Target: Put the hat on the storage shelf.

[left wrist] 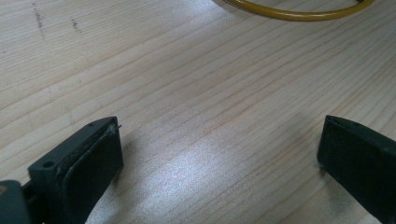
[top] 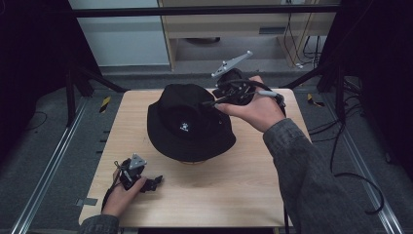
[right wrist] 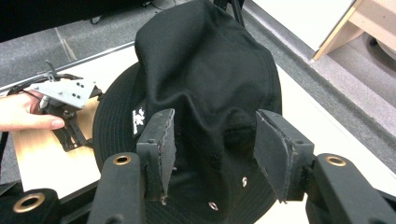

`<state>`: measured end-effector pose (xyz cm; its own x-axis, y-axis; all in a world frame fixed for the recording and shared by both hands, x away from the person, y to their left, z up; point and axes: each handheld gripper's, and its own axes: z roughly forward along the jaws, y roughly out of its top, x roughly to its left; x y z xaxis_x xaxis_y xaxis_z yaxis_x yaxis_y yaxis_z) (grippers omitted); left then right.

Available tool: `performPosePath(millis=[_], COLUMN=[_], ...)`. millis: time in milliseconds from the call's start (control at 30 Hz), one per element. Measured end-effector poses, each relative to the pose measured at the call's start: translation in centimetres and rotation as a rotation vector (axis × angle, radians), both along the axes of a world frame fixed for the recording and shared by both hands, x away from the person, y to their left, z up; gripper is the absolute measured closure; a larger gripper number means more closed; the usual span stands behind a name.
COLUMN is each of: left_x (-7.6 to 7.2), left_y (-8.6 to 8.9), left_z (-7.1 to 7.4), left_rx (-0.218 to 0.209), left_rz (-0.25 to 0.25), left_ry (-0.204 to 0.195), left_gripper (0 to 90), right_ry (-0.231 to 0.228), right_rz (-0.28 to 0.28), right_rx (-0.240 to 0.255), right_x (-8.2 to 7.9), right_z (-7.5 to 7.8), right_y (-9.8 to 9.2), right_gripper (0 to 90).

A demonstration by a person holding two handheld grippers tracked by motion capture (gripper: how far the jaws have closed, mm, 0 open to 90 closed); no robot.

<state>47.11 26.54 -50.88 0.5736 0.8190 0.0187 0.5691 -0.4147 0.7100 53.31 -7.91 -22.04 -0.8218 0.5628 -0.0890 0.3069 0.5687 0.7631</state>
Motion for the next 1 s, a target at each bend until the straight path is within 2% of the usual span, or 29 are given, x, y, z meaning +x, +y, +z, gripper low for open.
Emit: performPosePath(millis=[433, 767, 1000], left_x=[0.0, 0.0, 0.0], left_y=[0.0, 0.0, 0.0], left_z=[0.0, 0.0, 0.0], left_rx=[0.001, -0.001, -0.001], left_rz=[0.0, 0.0, 0.0], left_ry=[0.0, -0.002, -0.002], left_gripper=[0.0, 0.0, 0.0], right_ry=[-0.005, 0.008, 0.001], right_rz=[-0.03, -0.069, -0.101], right_rx=[0.016, 0.036, 0.049], right_x=[-0.4, -0.6, -0.7], right_z=[0.2, -0.1, -0.1], right_y=[-2.1, -3.8, -5.3], right_gripper=[47.1, 38.2, 33.7])
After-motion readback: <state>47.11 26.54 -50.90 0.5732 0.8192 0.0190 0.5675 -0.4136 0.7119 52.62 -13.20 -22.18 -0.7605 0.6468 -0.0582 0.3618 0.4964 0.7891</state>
